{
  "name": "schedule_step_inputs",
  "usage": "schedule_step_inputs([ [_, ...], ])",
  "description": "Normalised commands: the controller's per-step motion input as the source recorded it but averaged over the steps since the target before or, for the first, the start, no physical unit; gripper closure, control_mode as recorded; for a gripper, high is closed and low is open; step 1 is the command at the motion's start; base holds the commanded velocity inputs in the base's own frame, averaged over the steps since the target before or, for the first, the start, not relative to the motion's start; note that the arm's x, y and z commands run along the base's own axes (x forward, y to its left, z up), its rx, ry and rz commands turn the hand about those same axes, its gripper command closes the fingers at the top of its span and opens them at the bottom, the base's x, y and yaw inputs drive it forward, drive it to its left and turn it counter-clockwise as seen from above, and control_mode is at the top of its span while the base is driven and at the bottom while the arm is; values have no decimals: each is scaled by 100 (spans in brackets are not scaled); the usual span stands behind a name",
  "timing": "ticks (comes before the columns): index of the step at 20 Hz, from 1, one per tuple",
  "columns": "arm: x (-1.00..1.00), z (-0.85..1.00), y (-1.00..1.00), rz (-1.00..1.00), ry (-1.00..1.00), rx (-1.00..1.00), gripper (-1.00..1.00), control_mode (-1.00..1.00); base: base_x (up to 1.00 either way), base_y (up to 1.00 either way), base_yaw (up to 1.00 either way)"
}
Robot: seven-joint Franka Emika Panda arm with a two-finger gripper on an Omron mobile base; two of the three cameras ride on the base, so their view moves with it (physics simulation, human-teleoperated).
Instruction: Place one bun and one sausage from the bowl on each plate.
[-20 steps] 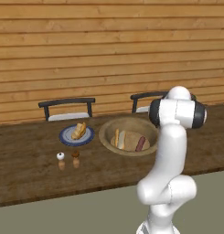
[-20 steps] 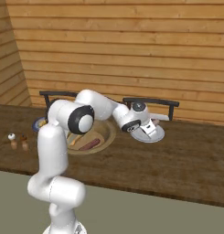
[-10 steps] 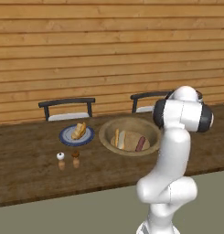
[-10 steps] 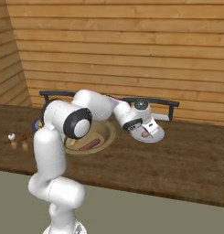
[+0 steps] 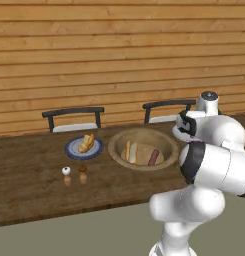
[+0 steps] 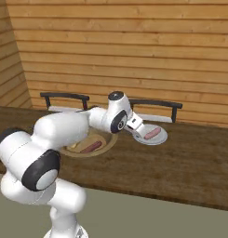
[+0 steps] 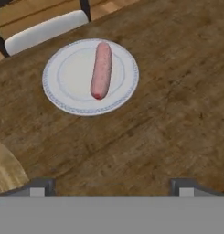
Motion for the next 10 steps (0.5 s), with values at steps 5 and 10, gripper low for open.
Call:
schedule_step_inputs([
  [5, -61, 76, 100, 22, 29, -18, -100, -100, 0, 0, 0],
  [10, -13, -26, 100, 17, 4, 2, -100, -100, 0, 0, 0],
])
